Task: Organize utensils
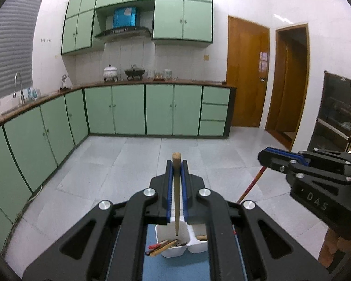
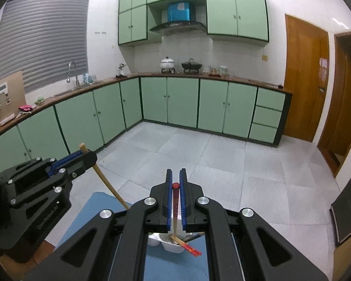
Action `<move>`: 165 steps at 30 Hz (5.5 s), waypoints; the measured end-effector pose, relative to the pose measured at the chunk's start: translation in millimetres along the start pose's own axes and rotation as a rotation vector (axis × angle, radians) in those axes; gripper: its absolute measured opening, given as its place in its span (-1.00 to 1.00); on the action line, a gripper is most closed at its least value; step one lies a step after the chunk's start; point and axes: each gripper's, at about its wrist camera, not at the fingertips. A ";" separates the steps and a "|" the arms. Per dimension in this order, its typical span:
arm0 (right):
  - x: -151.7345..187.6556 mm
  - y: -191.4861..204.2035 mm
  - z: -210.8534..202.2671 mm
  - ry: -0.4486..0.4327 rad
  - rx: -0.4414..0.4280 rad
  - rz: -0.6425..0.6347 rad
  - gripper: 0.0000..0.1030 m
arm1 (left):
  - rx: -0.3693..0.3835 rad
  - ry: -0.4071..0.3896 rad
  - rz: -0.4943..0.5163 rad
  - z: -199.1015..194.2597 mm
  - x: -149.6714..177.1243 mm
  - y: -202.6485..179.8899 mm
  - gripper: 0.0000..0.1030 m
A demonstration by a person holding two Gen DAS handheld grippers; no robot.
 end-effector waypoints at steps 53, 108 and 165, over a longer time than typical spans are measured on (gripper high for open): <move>328.2 10.4 -351.6 -0.011 0.096 0.160 0.88 | -0.252 0.154 -0.104 -409.0 246.4 -20.3 0.90; 372.9 55.0 -504.0 -0.241 0.110 0.103 0.88 | -0.237 0.010 -0.101 -584.4 259.9 -108.0 0.90; 375.8 64.1 -510.3 -0.270 0.112 0.108 0.88 | -0.268 0.002 -0.107 -587.5 260.8 -119.0 0.90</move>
Point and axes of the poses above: each gripper's, at about its wrist camera, not at the fingertips, and z roughly the way its jaws point, y to its left, x to its underside, and after that the axes turned 14 degrees about z, right-handed
